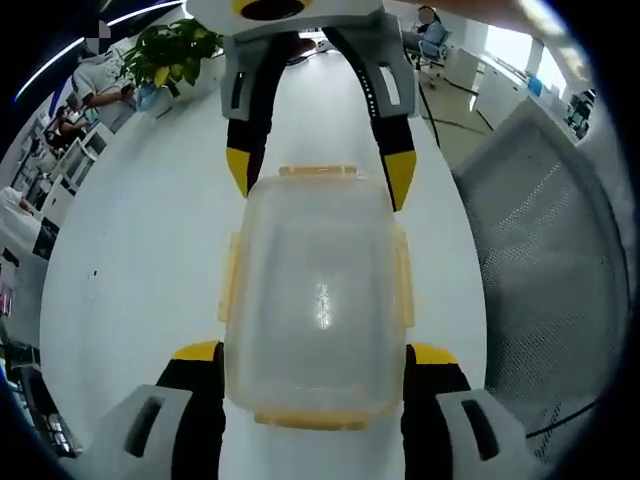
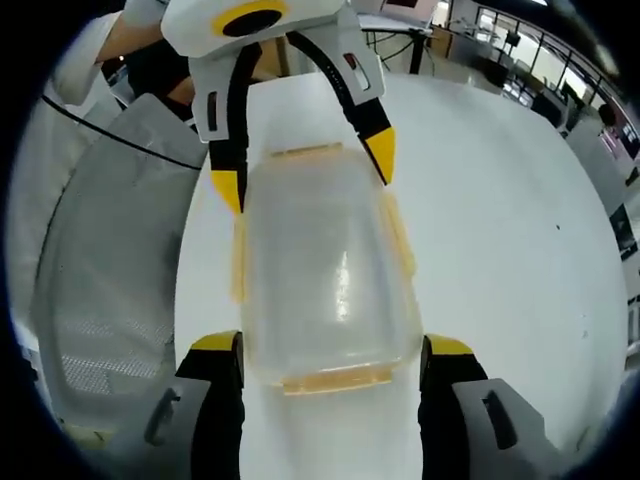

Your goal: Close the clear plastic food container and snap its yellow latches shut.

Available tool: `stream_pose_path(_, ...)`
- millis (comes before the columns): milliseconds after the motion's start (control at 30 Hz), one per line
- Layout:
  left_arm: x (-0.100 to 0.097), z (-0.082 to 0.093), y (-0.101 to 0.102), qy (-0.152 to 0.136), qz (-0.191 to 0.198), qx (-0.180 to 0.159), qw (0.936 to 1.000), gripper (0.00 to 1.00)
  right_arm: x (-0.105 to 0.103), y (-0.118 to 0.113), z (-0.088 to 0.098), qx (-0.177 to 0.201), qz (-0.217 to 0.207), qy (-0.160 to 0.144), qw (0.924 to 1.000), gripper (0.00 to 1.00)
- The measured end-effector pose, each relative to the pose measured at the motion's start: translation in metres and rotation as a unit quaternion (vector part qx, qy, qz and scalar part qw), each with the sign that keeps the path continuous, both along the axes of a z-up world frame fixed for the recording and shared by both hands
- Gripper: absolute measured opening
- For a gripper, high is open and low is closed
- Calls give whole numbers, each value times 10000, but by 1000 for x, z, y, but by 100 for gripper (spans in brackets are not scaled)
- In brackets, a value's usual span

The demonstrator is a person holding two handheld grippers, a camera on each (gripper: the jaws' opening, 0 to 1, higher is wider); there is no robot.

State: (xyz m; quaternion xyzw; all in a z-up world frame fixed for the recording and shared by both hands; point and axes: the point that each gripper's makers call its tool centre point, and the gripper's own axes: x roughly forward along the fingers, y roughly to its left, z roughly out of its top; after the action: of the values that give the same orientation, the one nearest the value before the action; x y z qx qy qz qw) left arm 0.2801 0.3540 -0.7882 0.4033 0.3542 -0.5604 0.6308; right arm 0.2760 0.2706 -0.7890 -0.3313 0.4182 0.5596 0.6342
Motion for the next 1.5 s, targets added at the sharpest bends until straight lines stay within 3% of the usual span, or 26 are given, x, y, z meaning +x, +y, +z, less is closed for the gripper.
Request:
stream_pose_path(600,16,0,3,14,-36,62,10000,69,15,4,1,22,8,10,10000,68)
stream_pose_path(1500,88,1,-1,18,-83,29,10000,69,88,-2,1,15,30,28,10000,68)
